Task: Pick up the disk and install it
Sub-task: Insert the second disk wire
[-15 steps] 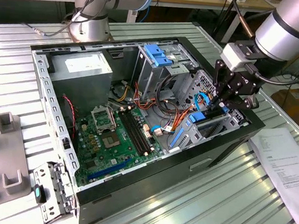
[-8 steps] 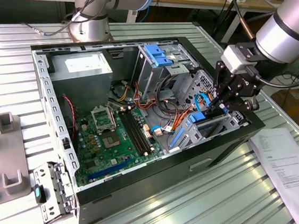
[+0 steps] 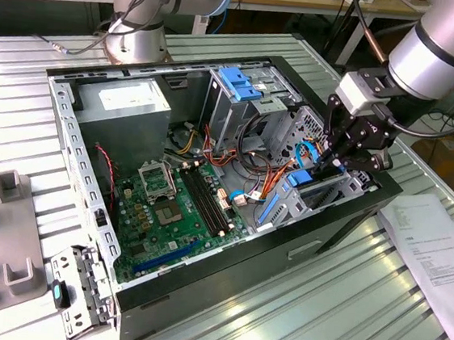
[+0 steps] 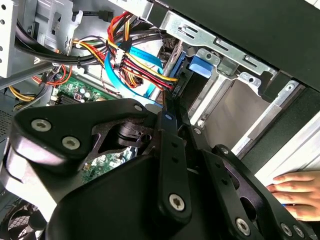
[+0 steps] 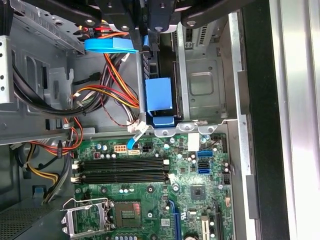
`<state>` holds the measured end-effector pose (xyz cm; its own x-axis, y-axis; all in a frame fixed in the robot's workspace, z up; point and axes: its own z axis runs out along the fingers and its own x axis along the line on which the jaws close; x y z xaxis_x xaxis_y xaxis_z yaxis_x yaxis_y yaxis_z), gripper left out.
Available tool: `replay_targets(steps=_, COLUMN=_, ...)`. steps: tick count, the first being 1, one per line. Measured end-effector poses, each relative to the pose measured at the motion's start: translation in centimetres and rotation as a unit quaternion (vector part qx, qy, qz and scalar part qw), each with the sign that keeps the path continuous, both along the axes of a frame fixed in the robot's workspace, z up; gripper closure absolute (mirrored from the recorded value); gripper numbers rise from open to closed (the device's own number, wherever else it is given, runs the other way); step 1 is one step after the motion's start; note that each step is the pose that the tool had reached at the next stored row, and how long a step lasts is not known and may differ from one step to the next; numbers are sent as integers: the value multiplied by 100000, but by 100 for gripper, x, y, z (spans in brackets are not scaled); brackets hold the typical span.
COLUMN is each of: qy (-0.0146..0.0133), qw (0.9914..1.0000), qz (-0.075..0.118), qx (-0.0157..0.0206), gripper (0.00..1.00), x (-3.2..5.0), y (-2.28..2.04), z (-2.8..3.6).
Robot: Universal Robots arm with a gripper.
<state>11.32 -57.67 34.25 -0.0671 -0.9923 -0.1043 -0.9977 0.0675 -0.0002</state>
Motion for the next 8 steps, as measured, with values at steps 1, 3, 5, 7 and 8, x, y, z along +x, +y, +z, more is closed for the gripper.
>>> replay_targets(steps=1, qy=0, qw=100000, qz=0, qx=6, gripper=84, x=0, y=-4, z=-9)
replay_targets(steps=3, qy=7, qw=100000, qz=-1, qx=-13, gripper=84, x=0, y=-10, z=-32)
replay_targets(steps=5, qy=2, qw=100000, qz=0, qx=15, gripper=84, x=0, y=-11, z=-40)
replay_targets(steps=7, qy=1, qw=100000, qz=0, qx=25, gripper=84, x=0, y=-10, z=-42)
replay_targets(steps=8, qy=3, qw=100000, qz=1, qx=27, gripper=84, x=0, y=-11, z=-42)
